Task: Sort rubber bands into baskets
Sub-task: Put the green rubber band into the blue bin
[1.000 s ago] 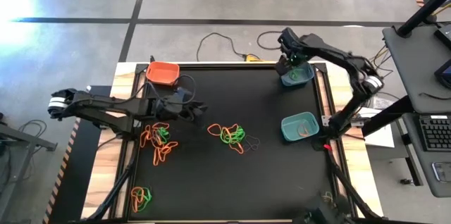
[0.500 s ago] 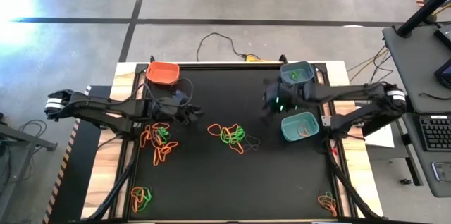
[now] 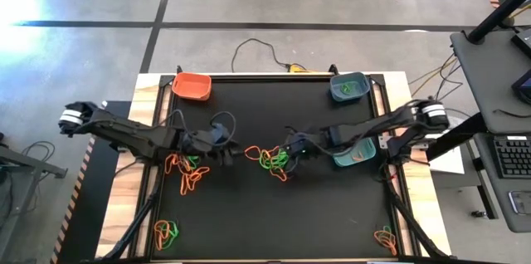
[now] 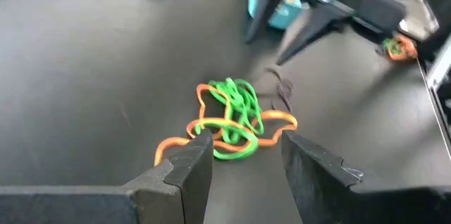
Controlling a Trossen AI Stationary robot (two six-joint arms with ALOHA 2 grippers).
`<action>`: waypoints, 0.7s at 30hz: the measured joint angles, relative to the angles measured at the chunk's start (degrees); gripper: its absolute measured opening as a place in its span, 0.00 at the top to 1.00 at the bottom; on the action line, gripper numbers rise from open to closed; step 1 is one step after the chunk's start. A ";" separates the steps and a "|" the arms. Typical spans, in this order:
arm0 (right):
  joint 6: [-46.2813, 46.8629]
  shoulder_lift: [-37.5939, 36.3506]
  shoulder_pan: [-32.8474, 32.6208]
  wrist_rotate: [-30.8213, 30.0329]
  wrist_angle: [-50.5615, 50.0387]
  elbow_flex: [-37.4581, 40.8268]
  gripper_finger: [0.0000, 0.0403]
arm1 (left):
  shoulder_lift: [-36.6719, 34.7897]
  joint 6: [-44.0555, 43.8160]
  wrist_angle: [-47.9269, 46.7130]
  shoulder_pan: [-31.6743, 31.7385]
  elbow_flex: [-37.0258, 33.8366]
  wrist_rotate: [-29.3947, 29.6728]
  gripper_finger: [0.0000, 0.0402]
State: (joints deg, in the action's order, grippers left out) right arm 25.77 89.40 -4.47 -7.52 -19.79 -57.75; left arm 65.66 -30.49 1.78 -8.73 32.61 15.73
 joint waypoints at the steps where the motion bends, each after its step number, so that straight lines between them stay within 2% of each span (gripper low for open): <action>1: -0.40 0.96 0.00 0.20 0.36 -0.14 0.50 | 0.44 -0.20 0.11 -0.47 -0.20 -0.01 0.62; 7: 2.02 5.07 0.45 0.46 -0.62 -0.18 0.50 | 5.07 -2.24 5.44 -1.12 -1.81 0.34 0.62; 13: 4.26 9.16 0.61 2.15 2.21 -0.18 0.52 | 14.53 -2.67 12.88 -1.12 -2.39 0.36 0.62; 21: 2.46 10.14 0.84 1.69 5.89 -0.20 0.72 | 22.73 -3.68 15.38 -1.23 -2.45 0.41 0.62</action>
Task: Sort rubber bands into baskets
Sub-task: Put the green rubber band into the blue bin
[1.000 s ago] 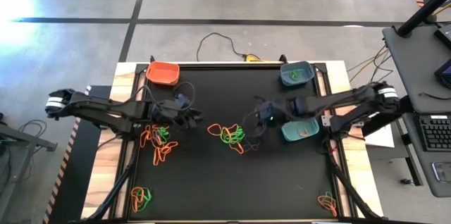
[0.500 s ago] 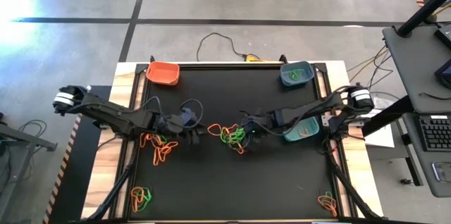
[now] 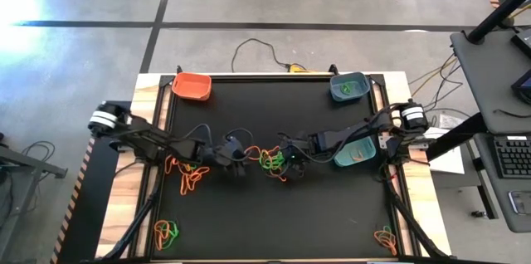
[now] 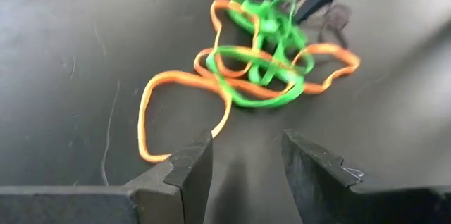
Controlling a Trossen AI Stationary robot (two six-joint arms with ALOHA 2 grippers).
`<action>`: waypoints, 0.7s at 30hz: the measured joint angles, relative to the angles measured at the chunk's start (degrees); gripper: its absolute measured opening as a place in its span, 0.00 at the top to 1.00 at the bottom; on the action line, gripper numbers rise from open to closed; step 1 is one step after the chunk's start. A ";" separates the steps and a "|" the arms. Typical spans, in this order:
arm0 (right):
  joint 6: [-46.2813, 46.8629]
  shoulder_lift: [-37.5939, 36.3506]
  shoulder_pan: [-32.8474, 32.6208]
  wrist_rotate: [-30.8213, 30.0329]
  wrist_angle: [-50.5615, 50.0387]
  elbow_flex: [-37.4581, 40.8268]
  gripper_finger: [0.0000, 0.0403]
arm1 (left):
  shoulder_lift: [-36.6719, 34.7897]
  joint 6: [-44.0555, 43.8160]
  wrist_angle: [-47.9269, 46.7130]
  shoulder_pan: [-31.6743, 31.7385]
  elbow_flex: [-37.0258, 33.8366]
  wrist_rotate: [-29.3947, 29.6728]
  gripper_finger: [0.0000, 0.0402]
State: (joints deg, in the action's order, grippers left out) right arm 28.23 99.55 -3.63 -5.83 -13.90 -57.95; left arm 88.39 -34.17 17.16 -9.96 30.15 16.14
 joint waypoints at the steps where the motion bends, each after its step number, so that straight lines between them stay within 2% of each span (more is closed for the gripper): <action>1: -0.64 0.00 0.18 0.02 -0.30 0.00 0.75 | 1.05 -0.04 0.54 0.00 0.01 0.35 0.62; 9: -2.31 -0.68 1.13 0.34 -1.37 0.04 0.96 | 8.71 -1.65 5.23 -0.01 0.08 2.78 0.62; 14: -2.40 -3.97 1.15 1.79 -6.73 -0.21 0.98 | 8.97 -2.32 5.34 -0.02 0.13 2.93 0.62; 21: -5.35 -9.97 3.11 -0.20 -17.22 -3.24 0.98 | 7.19 -1.84 4.23 -0.07 -0.20 2.49 0.62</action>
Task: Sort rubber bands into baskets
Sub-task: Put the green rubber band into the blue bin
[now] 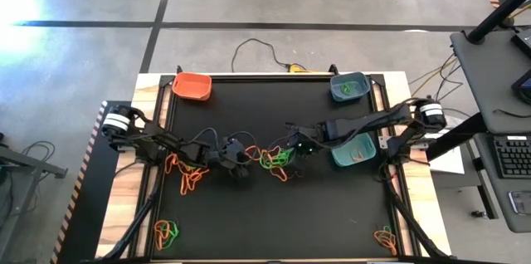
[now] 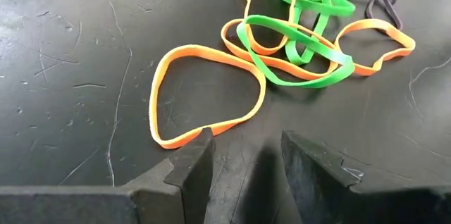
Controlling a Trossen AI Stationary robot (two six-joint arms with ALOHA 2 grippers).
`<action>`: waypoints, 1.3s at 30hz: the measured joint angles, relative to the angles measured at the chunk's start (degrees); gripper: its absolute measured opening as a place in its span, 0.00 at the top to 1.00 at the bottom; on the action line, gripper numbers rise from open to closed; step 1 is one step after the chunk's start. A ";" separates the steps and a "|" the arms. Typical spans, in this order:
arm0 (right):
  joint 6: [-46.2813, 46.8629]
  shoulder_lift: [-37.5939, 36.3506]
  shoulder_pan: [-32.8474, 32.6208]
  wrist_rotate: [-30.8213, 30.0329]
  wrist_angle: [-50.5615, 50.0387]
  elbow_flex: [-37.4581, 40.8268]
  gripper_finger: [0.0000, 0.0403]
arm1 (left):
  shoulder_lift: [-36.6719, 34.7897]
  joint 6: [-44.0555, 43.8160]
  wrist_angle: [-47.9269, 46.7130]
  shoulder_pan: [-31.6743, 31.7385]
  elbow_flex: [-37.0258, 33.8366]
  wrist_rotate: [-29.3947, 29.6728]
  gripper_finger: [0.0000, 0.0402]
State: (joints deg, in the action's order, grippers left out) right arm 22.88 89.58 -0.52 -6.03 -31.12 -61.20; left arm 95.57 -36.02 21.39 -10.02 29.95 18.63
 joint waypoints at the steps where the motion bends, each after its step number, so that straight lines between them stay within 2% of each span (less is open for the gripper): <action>1: -0.11 -0.80 0.52 -1.32 -3.03 -0.74 0.98 | -0.31 -0.36 -0.12 0.00 -0.06 -0.14 0.62; 9: -0.57 -7.20 10.12 -10.64 -24.63 -9.01 0.98 | -5.52 -0.70 -0.24 -0.07 -0.19 -3.85 0.62; 12: -2.44 -9.34 16.80 -18.26 -29.81 -10.86 0.98 | -9.41 1.26 -0.25 0.00 -0.19 -4.65 0.62; 15: -7.57 -10.48 25.34 -22.51 -31.92 -11.00 0.98 | -14.13 5.02 -0.06 0.55 -0.16 -4.67 0.62; 17: -9.04 -10.49 31.91 -21.42 -31.73 -10.18 0.98 | -17.29 5.48 -0.56 1.46 -0.15 -4.64 0.62; 21: -11.57 -9.01 44.93 -14.16 -28.22 -7.88 0.98 | -23.53 4.90 -1.71 3.39 -0.15 -4.61 0.62; 26: -12.87 -5.67 54.04 -9.87 -20.92 -5.90 0.98 | -30.89 5.13 -5.31 6.28 -0.10 -4.67 0.62; 29: -13.06 -2.68 56.64 -7.04 -20.25 -5.67 0.98 | -34.01 5.23 -9.75 8.90 -0.10 -5.54 0.62; 34: -13.08 2.83 57.91 -6.78 -18.47 -5.61 0.98 | -35.41 5.30 -12.63 14.25 -0.10 -10.34 0.62; 39: -12.18 7.33 57.93 -7.19 -17.68 -6.73 0.95 | -35.48 5.57 -12.73 18.03 0.12 -12.41 0.62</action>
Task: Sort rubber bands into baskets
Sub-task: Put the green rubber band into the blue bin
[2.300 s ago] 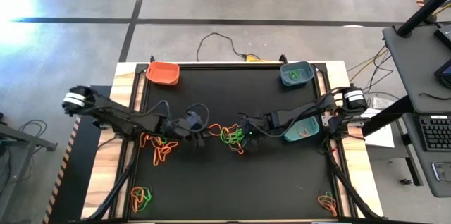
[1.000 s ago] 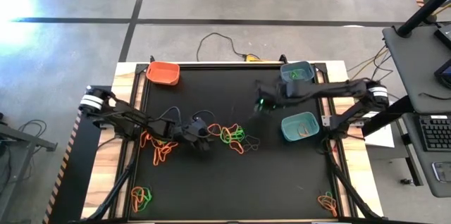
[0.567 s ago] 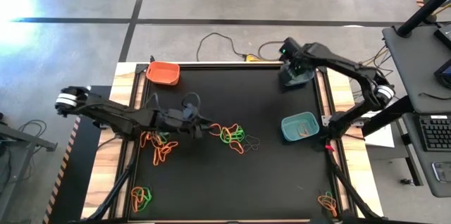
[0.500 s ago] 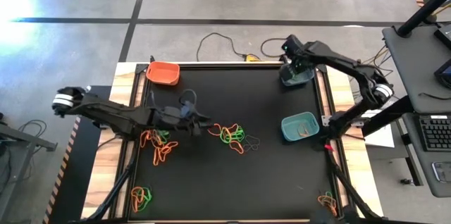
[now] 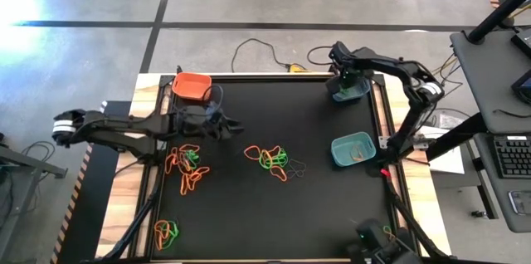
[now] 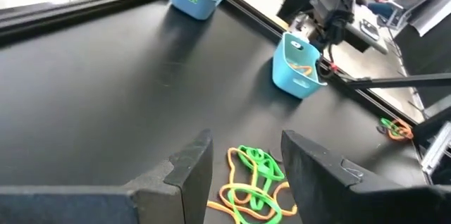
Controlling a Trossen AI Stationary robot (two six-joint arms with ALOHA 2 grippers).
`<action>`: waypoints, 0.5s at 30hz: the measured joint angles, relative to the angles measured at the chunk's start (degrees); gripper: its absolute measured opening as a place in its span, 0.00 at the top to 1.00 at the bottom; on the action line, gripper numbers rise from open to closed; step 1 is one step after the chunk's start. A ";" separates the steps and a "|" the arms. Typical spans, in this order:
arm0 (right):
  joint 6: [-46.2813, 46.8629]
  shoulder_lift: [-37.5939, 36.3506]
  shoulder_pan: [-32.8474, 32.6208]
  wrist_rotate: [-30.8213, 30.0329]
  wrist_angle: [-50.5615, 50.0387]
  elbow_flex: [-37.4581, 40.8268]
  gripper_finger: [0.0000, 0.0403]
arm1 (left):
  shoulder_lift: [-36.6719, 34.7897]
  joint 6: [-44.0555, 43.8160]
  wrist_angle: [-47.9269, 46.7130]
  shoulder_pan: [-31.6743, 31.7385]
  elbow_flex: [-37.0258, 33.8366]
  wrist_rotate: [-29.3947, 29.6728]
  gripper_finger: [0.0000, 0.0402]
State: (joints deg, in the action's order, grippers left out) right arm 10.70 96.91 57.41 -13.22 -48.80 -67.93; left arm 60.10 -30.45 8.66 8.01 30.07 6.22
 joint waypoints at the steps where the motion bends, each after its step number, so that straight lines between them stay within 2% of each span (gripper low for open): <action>1: 0.28 0.58 0.00 -0.21 -0.31 -0.27 0.94 | 0.00 0.34 -0.01 0.49 0.16 -0.45 0.62; 5: 1.24 1.37 0.00 -0.81 -0.70 -1.02 0.83 | 0.02 2.42 -1.01 1.86 1.50 -2.83 0.62; 8: 1.24 0.04 -0.13 -3.56 -1.14 -1.13 0.73 | -0.20 4.10 -3.54 1.97 3.01 -3.30 0.62; 12: 1.84 -6.04 -2.21 -4.56 -1.45 -1.14 0.63 | -2.62 5.40 -3.38 1.85 5.48 -8.02 0.62; 15: 2.26 -11.76 -6.39 -4.47 -1.11 -0.95 0.58 | -5.28 6.16 -4.57 1.75 6.82 -10.40 0.62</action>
State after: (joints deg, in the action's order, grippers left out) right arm 12.97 85.15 51.02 -17.69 -49.91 -68.87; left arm 54.82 -24.29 4.09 9.76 36.89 -4.18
